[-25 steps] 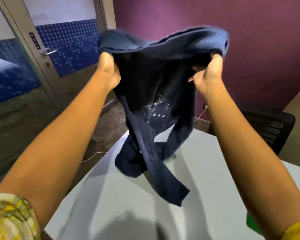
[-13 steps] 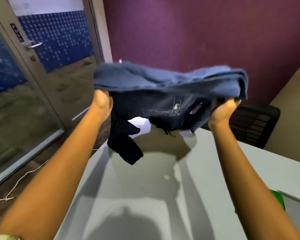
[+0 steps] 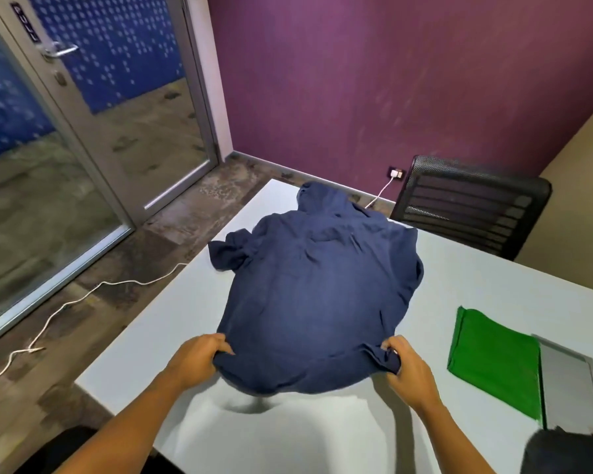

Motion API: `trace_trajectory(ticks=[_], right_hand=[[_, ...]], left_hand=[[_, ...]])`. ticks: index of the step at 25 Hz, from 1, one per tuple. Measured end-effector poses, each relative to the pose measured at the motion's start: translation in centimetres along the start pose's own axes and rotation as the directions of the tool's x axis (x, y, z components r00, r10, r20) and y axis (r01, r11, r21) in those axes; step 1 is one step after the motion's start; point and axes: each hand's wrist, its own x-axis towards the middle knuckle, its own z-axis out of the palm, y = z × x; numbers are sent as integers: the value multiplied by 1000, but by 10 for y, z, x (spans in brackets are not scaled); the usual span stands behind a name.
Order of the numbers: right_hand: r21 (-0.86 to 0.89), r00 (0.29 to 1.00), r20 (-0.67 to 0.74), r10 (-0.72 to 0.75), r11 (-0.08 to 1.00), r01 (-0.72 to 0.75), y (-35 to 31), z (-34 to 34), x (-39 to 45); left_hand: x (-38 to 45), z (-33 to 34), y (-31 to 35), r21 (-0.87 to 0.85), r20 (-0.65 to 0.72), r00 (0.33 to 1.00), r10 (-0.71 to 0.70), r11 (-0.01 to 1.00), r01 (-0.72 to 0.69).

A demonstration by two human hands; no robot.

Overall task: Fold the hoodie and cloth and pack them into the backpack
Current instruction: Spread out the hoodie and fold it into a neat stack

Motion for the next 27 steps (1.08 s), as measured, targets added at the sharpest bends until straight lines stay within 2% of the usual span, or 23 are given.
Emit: trace_trajectory(ticks=[4, 6, 8, 11, 13, 16, 19, 22, 24, 27], right_hand=[[-242, 975, 131, -177, 948, 205, 24, -12, -15], [-316, 934, 206, -293, 883, 347, 34, -20, -25], [-350, 905, 314, -286, 851, 391, 49, -25, -42], [-344, 888, 443, -123, 892, 294, 92, -10, -74], [-328, 858, 510, -69, 906, 268, 119, 3, -92], [-366, 868, 496, 33, 914, 174, 116, 0, -109], [-408, 829, 530, 178, 911, 65, 111, -9, -117], [-364, 800, 551, 238, 931, -27, 108, -8, -108], [-392, 739, 593, 321, 916, -83, 93, -11, -94], [-543, 598, 662, 451, 839, -31, 63, -15, -73]], left_hand=[[-13, 22, -10, 104, 15, 989, 147, 984, -148], [-21, 31, -13, 146, 15, 990, 137, 980, -138], [-33, 45, -22, 150, -8, 994, 108, 983, -105], [-58, 75, -33, 109, 5, 999, 35, 993, -36], [-74, 94, -31, 158, 28, 999, -29, 987, 24], [-91, 111, -17, 273, 89, 987, -131, 957, 102], [-99, 114, 1, 377, 29, 975, -219, 906, 192], [-103, 116, 13, 392, 11, 950, -312, 875, 283], [-105, 121, 10, 351, 65, 926, -372, 877, 327], [-106, 124, 13, 322, 123, 903, -412, 877, 356]])
